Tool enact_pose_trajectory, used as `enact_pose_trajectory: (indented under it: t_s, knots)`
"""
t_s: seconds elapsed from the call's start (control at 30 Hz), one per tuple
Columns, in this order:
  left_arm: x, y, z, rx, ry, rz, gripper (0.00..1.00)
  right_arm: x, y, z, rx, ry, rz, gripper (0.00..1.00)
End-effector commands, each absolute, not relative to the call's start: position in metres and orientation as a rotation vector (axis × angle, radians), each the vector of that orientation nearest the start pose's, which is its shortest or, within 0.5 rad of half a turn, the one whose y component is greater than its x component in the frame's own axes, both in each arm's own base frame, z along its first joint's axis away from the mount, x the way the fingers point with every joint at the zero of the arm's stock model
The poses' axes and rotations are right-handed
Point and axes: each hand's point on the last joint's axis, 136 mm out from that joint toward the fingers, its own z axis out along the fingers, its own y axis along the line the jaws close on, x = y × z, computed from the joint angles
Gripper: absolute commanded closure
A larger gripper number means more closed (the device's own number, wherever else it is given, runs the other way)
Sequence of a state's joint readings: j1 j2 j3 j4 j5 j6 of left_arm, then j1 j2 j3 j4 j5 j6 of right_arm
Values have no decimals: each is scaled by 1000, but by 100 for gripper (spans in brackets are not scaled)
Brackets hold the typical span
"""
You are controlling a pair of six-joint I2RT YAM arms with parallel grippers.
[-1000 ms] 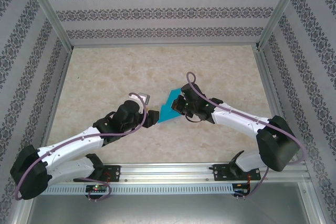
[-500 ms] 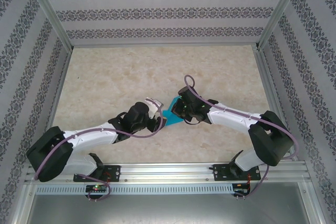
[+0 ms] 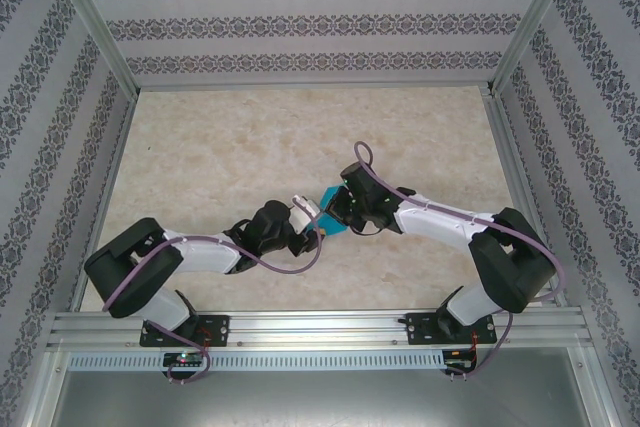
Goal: Fold a paper plane with a square sheet of paper (pick it up from the middle)
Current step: Fourth fold the wing at the center of the table.
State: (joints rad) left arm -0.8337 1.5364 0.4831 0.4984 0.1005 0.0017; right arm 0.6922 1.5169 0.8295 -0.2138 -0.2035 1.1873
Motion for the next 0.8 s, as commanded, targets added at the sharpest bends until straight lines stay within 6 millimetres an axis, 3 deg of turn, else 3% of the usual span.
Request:
enact_pose_trajectory:
  t_s: [0.0,0.2,0.5,0.57,0.77]
  knots:
    - [251,-314,76,971,1855,-618,52,281,276,91,605,2664,1011,94]
    - [257,-313,73,937,1840,-594,68,283,273,92,625,2667,1051,93]
    - [261,-315,67,944,1844,-584,83,283,274,97,625,2669,1125,88]
    - [261,-316,68,941,1840,-594,87,283,273,99,608,2666,1128,83]
    - [256,-319,63,924,1906,-647,94,288,252,114,378,2613,1021,50]
